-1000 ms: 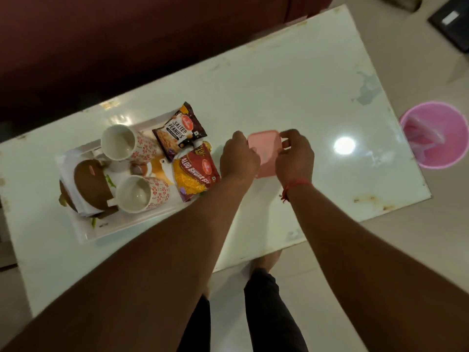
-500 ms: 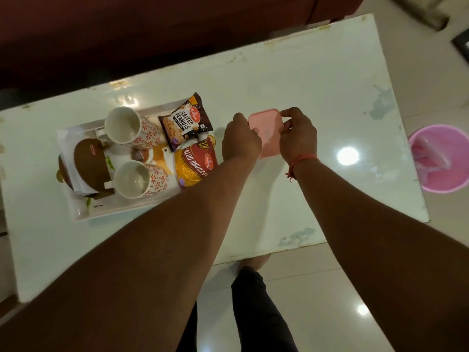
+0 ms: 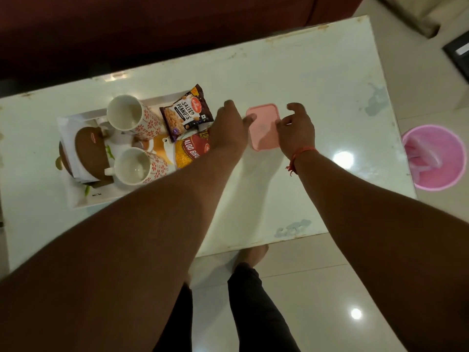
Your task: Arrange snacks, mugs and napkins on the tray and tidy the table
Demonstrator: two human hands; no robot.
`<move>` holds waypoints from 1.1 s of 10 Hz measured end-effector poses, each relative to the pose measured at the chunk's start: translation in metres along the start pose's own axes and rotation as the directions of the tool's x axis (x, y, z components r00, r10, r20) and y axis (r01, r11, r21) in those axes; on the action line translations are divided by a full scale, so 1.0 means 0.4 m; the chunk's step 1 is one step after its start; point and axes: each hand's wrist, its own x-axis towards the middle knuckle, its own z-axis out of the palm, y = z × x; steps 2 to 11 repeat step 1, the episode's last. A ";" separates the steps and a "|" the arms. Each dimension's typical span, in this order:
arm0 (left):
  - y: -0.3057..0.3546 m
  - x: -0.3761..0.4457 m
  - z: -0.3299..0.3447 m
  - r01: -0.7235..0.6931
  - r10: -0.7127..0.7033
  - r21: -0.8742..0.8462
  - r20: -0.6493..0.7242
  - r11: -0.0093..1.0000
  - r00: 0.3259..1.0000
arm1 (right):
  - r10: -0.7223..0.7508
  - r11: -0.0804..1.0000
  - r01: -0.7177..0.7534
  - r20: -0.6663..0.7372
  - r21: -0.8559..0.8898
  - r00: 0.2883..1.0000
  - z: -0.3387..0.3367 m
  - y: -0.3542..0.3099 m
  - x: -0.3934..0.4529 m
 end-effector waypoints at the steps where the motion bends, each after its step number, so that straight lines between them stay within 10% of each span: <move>1: -0.026 -0.027 -0.065 -0.171 0.178 0.159 -0.034 0.972 0.983 | -0.008 0.999 0.005 -0.071 -0.051 0.997 -0.019 0.008 -0.027; 11: -0.026 -0.027 -0.065 -0.171 0.178 0.159 -0.034 0.972 0.983 | -0.008 0.999 0.005 -0.071 -0.051 0.997 -0.019 0.008 -0.027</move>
